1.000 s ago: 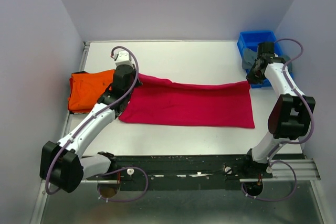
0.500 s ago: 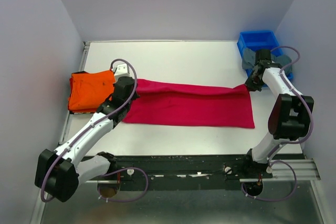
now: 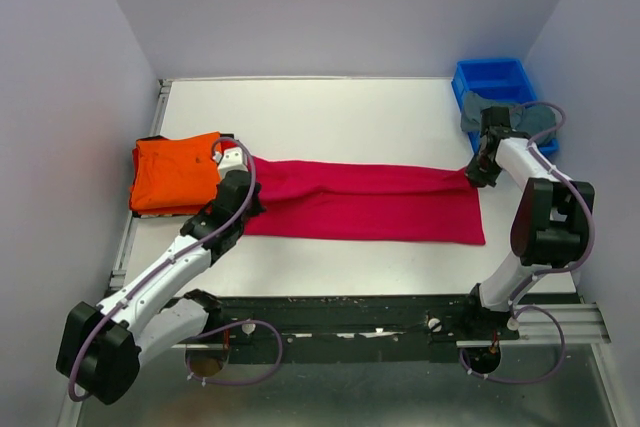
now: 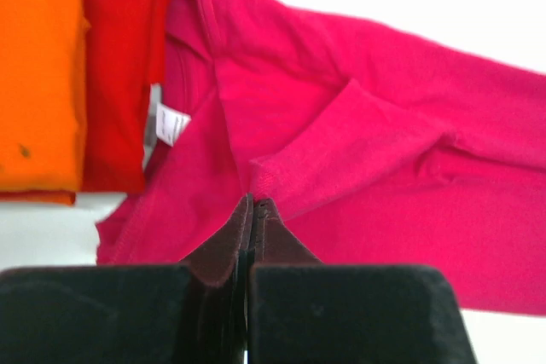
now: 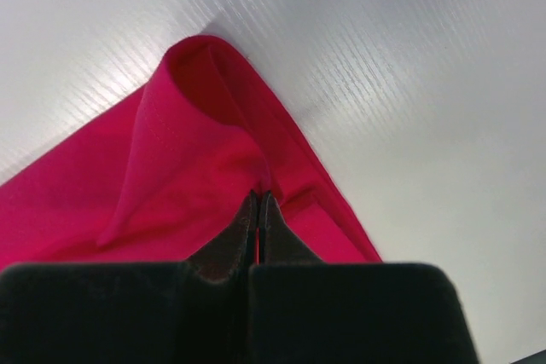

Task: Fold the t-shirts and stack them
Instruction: Fold the other side of the tshirt into a rectangle

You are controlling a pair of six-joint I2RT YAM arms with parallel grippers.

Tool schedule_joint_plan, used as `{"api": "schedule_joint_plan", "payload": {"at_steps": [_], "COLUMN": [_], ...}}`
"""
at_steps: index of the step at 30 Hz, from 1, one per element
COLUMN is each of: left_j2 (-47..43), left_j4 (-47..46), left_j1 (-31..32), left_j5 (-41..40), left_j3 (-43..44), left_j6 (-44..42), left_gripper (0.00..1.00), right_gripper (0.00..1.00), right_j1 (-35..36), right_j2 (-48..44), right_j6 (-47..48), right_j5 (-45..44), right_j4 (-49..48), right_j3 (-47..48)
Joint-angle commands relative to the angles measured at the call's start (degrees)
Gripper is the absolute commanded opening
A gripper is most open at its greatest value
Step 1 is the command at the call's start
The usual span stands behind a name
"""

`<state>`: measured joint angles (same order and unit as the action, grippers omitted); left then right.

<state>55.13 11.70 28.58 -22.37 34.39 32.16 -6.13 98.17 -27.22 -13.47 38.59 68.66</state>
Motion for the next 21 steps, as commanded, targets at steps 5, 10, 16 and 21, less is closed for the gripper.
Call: {"api": "schedule_joint_plan", "payload": {"at_steps": [5, 10, 16, 21], "left_j2": [-2.31, -3.27, -8.19, -10.13], "left_j4": [1.57, 2.53, 7.44, 10.35], "left_j1": [2.36, 3.06, 3.15, 3.06], "left_j5": [8.56, 9.45, 5.85, 5.05], "left_j3": [-7.40, -10.40, -7.59, -5.04], "left_j6": [6.59, 8.44, 7.92, 7.56], "left_gripper": [0.00, 0.00, 0.00, 0.00], "right_gripper": [0.10, 0.20, 0.51, 0.51], "right_j1": [-0.46, -0.46, -0.55, -0.46], "right_j2": [-1.75, -4.03, -6.41, -9.31], "right_j6": [-0.99, -0.99, -0.99, 0.15], "right_j5": [-3.66, -4.89, -7.35, -3.33], "right_j4": [-1.94, -3.25, -3.78, -6.06], "right_j3": [-2.31, -4.14, -4.59, -5.73]}}
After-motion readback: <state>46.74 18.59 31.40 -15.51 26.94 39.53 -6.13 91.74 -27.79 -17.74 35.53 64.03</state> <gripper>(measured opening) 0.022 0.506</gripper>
